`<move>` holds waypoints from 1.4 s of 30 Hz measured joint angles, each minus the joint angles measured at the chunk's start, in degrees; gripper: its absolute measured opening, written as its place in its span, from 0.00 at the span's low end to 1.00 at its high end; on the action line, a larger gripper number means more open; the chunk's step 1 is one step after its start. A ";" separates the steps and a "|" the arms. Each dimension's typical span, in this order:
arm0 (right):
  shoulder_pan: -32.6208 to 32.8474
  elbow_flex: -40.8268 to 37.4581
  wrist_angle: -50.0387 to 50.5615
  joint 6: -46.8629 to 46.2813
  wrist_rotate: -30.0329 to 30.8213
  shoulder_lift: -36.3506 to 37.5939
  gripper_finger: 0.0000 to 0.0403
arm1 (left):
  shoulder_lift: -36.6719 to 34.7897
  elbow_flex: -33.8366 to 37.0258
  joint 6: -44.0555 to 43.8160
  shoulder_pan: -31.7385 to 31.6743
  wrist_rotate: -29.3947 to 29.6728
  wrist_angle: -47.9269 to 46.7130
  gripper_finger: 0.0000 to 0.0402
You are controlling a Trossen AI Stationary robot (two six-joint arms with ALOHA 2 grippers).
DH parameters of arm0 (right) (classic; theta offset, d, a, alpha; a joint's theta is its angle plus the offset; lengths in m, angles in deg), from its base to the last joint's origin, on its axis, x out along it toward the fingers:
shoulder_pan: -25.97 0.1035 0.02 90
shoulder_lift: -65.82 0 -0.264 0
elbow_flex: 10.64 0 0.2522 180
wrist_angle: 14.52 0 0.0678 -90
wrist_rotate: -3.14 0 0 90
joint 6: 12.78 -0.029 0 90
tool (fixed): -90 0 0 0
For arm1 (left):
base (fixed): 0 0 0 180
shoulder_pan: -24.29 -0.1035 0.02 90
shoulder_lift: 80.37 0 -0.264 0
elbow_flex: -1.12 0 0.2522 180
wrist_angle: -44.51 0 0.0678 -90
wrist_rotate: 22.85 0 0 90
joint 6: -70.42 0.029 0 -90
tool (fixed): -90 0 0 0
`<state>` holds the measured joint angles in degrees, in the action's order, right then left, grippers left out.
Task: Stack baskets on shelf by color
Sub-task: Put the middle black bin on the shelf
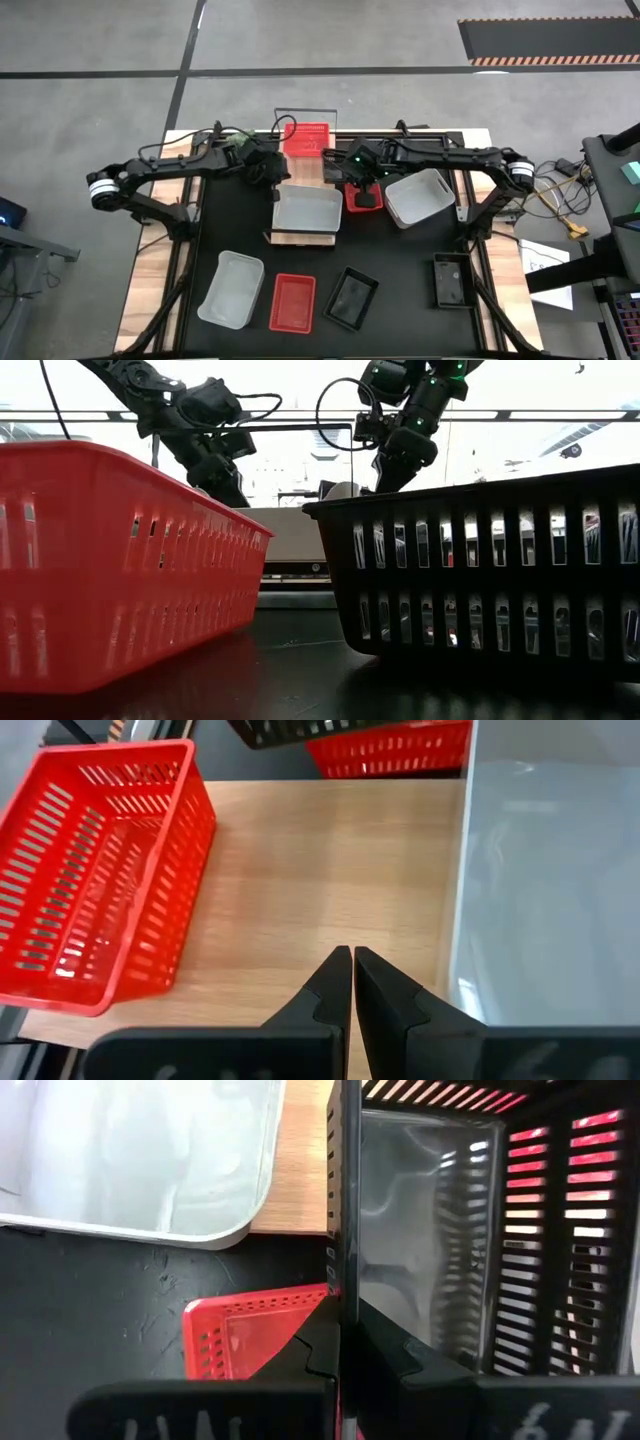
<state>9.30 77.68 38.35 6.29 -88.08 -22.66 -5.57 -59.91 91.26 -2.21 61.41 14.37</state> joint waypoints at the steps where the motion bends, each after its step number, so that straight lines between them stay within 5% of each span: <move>1: 0.00 0.00 -0.41 0.00 -0.22 -0.33 0.02 | -0.07 0.00 -0.59 0.00 0.00 -0.25 0.00; 24: 0.02 -0.02 -8.37 4.58 -0.31 -7.24 0.03 | -5.75 1.40 -1.20 0.07 -0.32 -3.52 0.00; 33: 0.02 2.06 -10.22 5.41 -0.30 -7.55 0.20 | -6.46 0.53 -1.17 0.09 -0.32 -0.31 0.00; 42: 0.02 7.80 1.37 4.57 0.26 -2.18 0.31 | -6.79 0.70 -1.15 0.11 -0.30 -0.14 0.00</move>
<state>9.32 85.48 39.72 10.86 -87.81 -24.85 -12.36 -59.21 90.10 -2.10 61.10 14.23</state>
